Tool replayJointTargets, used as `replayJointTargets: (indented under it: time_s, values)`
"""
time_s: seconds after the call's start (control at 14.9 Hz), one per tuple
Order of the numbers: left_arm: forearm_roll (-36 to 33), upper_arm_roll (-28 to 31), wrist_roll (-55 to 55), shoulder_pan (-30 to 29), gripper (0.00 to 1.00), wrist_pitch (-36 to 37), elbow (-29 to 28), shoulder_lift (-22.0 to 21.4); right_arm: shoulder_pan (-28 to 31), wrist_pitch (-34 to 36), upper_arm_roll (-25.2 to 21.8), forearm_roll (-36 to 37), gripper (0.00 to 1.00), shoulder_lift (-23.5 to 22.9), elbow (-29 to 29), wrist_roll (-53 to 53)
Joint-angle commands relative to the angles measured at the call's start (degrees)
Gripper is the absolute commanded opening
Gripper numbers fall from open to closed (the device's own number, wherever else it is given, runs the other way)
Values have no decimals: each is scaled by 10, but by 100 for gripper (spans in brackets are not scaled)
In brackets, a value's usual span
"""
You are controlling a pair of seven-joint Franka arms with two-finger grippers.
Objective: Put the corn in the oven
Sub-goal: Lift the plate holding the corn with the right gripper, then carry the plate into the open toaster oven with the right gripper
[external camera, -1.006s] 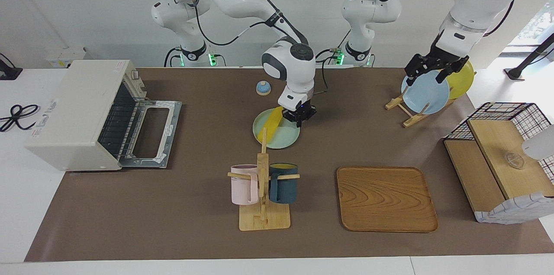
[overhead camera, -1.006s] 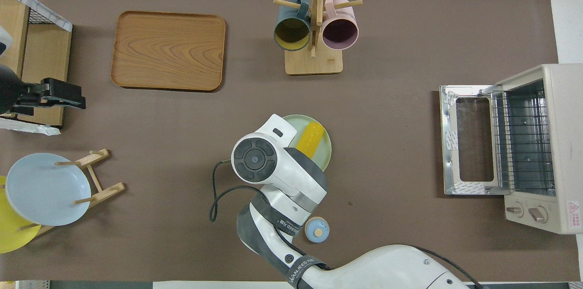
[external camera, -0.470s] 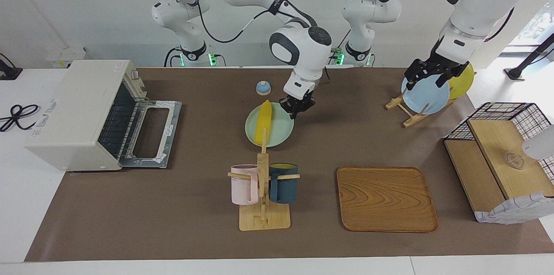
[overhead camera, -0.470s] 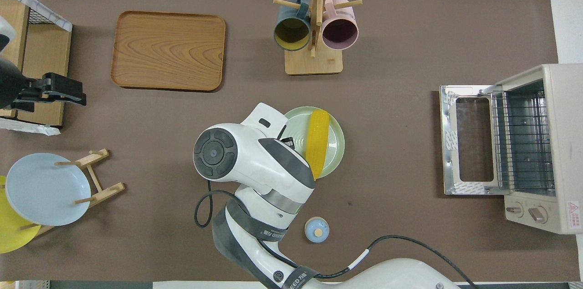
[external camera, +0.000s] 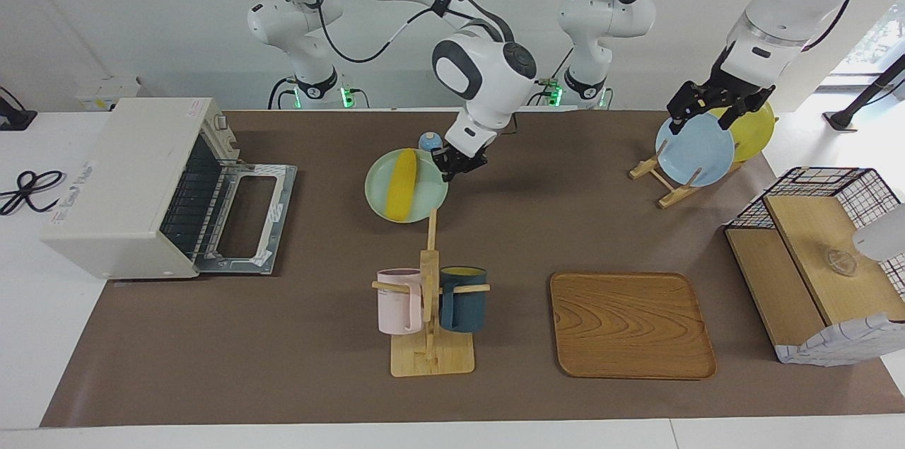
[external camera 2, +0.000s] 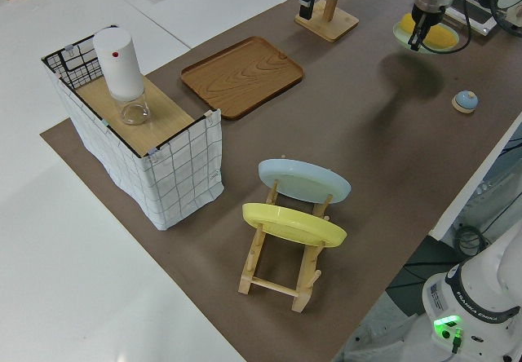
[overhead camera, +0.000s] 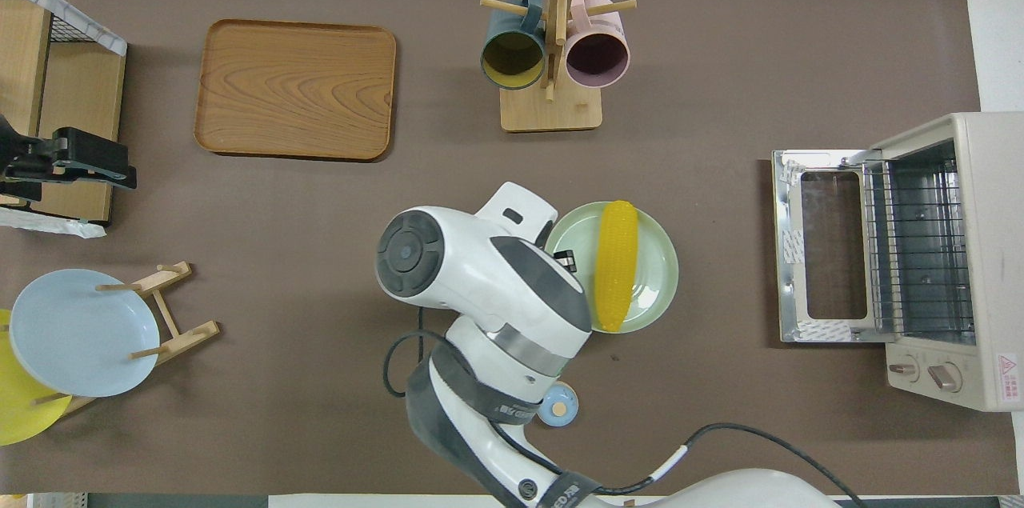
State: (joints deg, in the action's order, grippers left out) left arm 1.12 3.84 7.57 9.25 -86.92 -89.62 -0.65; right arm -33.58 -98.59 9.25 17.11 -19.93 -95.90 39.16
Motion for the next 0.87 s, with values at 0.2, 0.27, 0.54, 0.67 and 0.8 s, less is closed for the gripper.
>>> replayJointTargets:
  time_s: [0.2, 0.27, 0.54, 0.67, 0.8]
  values:
    - [-2, -2, -23, -3, 100, 11, -3, -1, 134, -18, 5, 6, 0, 127, -163, -86]
    - [-2, -2, -21, -2, 100, 10, -3, -1, 152, -18, 5, 6, 0, 130, -171, -87]
    - [-2, -2, -19, -1, 100, 11, -3, -1, 220, -21, 4, 10, 0, 136, -179, -133]
    - [-2, -3, -19, -6, 100, 11, -5, -1, 269, -34, 4, 32, 0, 133, -179, -190]
    - [-2, -2, -19, -8, 100, 11, -3, -1, 298, -48, 4, 41, 0, 130, -180, -227]
